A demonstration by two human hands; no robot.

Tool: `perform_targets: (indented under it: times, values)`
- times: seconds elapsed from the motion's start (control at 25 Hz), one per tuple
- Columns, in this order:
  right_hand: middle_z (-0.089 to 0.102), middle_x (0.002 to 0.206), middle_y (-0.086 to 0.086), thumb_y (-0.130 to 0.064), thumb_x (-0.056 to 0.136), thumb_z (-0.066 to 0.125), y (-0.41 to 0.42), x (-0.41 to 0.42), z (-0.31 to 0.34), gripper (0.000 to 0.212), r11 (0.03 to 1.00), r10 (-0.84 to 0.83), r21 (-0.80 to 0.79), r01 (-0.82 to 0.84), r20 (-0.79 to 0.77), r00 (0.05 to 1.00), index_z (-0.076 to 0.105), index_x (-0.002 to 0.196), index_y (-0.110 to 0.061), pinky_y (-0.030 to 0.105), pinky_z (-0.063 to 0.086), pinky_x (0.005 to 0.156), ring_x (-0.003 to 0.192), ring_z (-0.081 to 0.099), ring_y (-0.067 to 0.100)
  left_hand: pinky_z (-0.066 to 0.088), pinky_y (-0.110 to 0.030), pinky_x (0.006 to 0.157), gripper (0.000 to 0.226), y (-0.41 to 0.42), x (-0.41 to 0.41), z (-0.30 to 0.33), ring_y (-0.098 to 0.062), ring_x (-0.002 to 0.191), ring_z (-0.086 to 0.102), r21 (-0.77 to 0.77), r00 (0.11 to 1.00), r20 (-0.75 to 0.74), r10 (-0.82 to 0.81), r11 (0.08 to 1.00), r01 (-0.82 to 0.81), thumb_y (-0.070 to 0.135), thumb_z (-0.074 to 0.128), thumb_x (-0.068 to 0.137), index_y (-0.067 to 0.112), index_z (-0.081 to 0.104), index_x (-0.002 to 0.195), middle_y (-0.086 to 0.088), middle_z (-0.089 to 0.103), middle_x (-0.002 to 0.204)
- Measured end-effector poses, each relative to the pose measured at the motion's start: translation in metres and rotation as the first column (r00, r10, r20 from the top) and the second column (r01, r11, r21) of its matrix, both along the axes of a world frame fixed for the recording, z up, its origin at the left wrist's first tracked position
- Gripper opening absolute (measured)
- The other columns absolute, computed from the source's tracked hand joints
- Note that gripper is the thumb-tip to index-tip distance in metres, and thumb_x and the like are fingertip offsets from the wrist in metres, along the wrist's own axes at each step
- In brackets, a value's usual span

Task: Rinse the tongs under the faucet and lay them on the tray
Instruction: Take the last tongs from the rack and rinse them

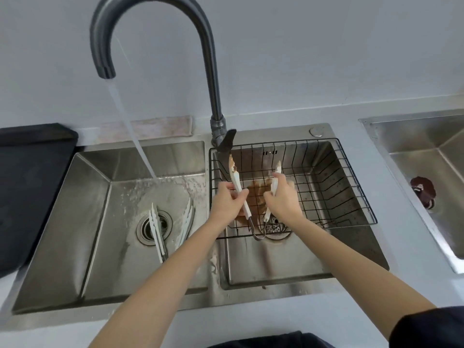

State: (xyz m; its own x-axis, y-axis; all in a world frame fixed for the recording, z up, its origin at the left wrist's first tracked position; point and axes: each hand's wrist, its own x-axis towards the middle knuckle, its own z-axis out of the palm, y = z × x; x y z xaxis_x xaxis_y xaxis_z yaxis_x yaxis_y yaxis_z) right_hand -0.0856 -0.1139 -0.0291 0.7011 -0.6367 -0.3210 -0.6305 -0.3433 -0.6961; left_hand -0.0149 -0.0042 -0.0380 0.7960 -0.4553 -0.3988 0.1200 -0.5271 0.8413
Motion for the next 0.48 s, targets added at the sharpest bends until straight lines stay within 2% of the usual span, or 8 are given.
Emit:
perform_targets:
  times: [0.12,0.28,0.36,0.48]
  values:
    - [0.041,0.136,0.019,-0.008,0.090,0.048,0.026,0.005,0.004,0.054,1.000,0.020,0.014,-0.021,0.087,0.996,0.032,0.142,-0.013,0.026,0.043,0.074,0.086,0.050,0.019,0.048,-0.011,0.038,0.036,0.023,0.004,0.012,-0.008,0.057,0.055,-0.069,0.986,-0.050,0.158,0.985,-0.161,0.030,0.051,0.093,0.006,0.045,0.119,0.000,0.052,0.081]
    - [0.051,0.130,0.015,-0.012,0.092,0.048,0.063,0.018,0.000,0.054,0.992,-0.037,0.129,0.012,0.188,0.981,0.030,0.143,-0.015,0.037,0.053,0.087,0.096,0.059,0.023,0.056,-0.021,0.048,0.027,0.069,0.008,0.018,-0.012,0.062,0.058,-0.168,0.953,-0.183,0.240,0.948,-0.271,0.029,0.052,0.092,0.012,0.045,0.111,-0.004,0.055,0.083]
    - [0.055,0.128,0.011,-0.014,0.095,0.045,0.084,0.030,0.002,0.056,0.949,-0.144,0.308,0.070,0.225,0.964,0.023,0.147,-0.014,0.039,0.054,0.089,0.089,0.062,0.019,0.058,-0.028,0.055,0.029,0.095,0.013,0.019,-0.015,0.066,0.059,-0.184,0.943,-0.191,0.272,0.934,-0.307,0.029,0.054,0.091,0.013,0.046,0.114,-0.006,0.056,0.086]
    - [0.054,0.126,0.011,-0.019,0.098,0.041,0.111,0.055,-0.003,0.055,0.757,-0.332,0.633,0.161,0.161,0.929,0.022,0.149,-0.013,0.033,0.053,0.081,0.075,0.060,0.014,0.058,-0.026,0.051,0.024,0.132,0.023,0.022,-0.017,0.067,0.062,-0.218,0.928,-0.194,0.317,0.909,-0.356,0.027,0.055,0.091,0.016,0.044,0.109,-0.009,0.057,0.089]
